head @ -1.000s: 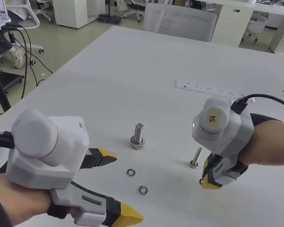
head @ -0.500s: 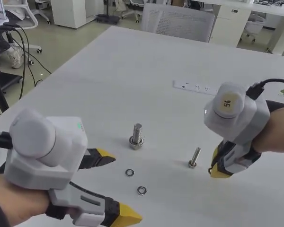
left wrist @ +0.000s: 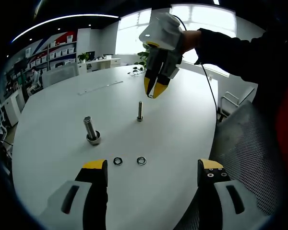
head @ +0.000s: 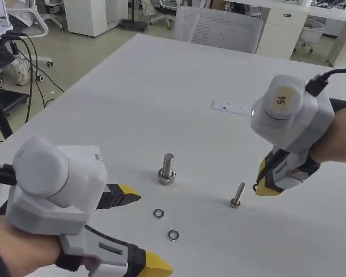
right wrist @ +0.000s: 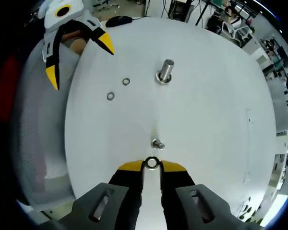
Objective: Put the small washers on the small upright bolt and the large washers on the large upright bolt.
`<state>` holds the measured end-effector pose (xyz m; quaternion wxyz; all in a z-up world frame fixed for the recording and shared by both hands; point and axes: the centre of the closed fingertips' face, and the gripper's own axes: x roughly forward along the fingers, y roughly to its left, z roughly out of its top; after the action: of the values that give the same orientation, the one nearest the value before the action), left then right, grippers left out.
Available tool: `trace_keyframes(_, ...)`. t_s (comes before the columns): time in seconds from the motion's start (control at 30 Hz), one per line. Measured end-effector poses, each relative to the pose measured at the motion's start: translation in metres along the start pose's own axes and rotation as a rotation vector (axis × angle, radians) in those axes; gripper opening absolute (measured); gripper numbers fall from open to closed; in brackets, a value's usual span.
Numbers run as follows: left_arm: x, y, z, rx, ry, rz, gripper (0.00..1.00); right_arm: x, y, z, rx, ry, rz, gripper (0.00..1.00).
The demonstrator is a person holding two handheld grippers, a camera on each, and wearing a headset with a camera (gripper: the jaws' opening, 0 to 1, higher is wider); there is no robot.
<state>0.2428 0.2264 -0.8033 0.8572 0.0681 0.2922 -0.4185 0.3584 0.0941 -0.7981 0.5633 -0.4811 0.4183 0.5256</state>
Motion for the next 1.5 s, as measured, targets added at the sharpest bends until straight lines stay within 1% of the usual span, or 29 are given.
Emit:
trace_keyframes(0.17,0.0,0.0,0.0,-0.002,-0.001,0.002,0.76,-0.001,-0.001,0.008,-0.02,-0.005,-0.008,0.14)
trace_keyframes(0.33,0.0,0.001,0.0,-0.004,-0.002,0.002,0.76,-0.002,-0.001,0.012,-0.033,-0.004,-0.01,0.14)
trace_keyframes(0.6,0.001,0.001,-0.001,-0.008,0.0,0.002,0.76,0.003,-0.006,0.016,-0.042,-0.006,-0.007,0.14)
trace_keyframes(0.67,0.001,0.001,-0.002,-0.009,0.001,0.002,0.76,0.007,-0.008,0.016,-0.046,-0.001,-0.003,0.14)
trace_keyframes(0.87,0.001,0.002,-0.004,-0.014,0.002,0.005,0.76,0.012,-0.006,0.018,-0.052,0.005,0.009,0.14)
trace_keyframes(1.03,0.001,0.002,-0.005,-0.014,0.002,0.007,0.76,0.018,-0.007,0.015,-0.053,0.013,0.019,0.14)
trace_keyframes(1.3,0.0,0.001,-0.006,-0.018,0.004,0.007,0.76,0.024,-0.007,0.014,-0.057,0.023,0.026,0.14)
trace_keyframes(1.5,0.0,0.001,-0.007,-0.019,0.006,0.008,0.76,0.025,-0.005,0.014,-0.056,0.024,0.032,0.14)
